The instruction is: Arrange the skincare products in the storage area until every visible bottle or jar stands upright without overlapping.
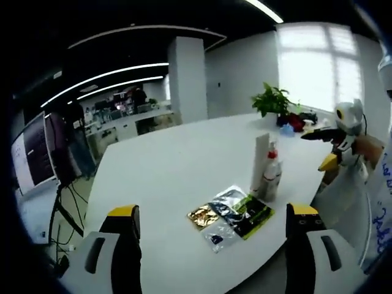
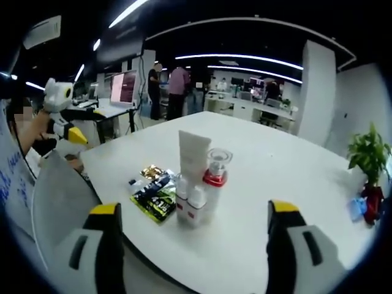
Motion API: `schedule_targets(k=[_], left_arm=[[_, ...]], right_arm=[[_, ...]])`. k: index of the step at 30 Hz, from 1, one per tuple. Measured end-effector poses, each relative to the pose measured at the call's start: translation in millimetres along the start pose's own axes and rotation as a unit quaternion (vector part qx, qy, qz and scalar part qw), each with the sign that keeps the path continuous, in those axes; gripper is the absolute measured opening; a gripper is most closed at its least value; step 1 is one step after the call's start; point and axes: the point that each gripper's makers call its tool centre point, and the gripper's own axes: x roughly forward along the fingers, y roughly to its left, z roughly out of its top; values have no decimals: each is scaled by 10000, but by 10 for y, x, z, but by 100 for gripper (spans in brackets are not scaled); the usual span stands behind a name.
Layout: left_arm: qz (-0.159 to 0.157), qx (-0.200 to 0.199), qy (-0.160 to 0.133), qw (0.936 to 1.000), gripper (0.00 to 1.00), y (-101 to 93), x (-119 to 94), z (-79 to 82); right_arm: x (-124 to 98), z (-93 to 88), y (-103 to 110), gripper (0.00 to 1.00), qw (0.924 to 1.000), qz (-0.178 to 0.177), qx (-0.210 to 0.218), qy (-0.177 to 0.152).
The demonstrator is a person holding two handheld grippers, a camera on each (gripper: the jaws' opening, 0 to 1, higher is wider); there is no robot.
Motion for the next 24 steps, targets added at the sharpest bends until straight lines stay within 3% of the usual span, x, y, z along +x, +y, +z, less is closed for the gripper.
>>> schedule_targets(k=[14,24], left_arm=[[210,-115,135,9996,97,12,-83,-169],[182,-148,138,9996,97,-18,-77,-192]], right_arm=[[-16,-48,13,100,10000,-27,-35,75],[-14,-67,47,100,9999,2,-62,118]])
